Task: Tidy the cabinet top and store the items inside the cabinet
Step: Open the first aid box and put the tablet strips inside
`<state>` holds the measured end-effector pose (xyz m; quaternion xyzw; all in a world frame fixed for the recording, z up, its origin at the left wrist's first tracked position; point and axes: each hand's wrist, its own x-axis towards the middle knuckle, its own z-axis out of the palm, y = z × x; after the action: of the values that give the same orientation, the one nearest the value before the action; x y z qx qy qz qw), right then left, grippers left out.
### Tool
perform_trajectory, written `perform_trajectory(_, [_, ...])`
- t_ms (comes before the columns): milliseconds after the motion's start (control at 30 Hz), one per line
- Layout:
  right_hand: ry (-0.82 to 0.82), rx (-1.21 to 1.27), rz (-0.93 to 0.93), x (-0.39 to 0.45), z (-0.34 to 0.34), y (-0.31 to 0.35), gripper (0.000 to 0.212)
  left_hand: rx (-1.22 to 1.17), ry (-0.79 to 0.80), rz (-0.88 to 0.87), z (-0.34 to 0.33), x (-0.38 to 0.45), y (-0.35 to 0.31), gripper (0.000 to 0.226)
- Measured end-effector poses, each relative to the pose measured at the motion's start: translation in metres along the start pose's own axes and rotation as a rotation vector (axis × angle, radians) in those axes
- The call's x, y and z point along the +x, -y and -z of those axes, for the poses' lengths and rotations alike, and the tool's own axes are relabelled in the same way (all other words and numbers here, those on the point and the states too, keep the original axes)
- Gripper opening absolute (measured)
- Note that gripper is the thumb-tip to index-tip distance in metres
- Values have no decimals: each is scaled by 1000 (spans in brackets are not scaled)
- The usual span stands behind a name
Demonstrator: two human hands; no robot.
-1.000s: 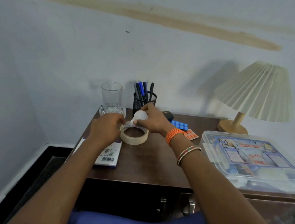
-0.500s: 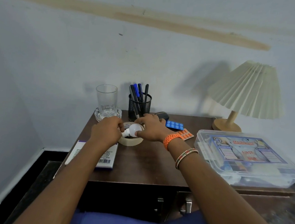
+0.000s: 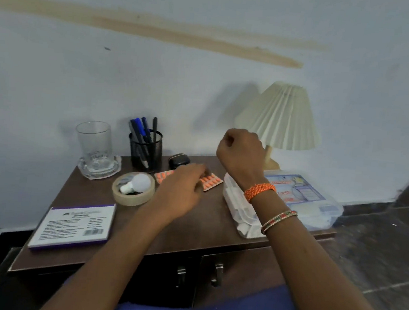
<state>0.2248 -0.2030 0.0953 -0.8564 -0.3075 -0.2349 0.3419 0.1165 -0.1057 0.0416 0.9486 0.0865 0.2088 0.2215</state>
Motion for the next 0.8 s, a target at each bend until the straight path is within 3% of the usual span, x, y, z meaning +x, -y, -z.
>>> perform_trajectory(133, [90,-251,-212,4,18,-52,10,69,126,-107,-32,6,-42,42])
perform_trajectory(267, [207,-452,-445,2,30,-103,34,174,177,-203,-51,7,-65,66])
perform_trajectory(400, [372,-357,-625,-1,42,-146,38,335,241,-312,-68,11,-74,67])
perform_trajectory(600, [393,-229,-602,-9,50,-152,34,412,269,-353,-71,13,-77,57])
perform_trajectory(800, [393,-264,-486,-14,44,-126,28,534,318,-186,-53,3,-65,64])
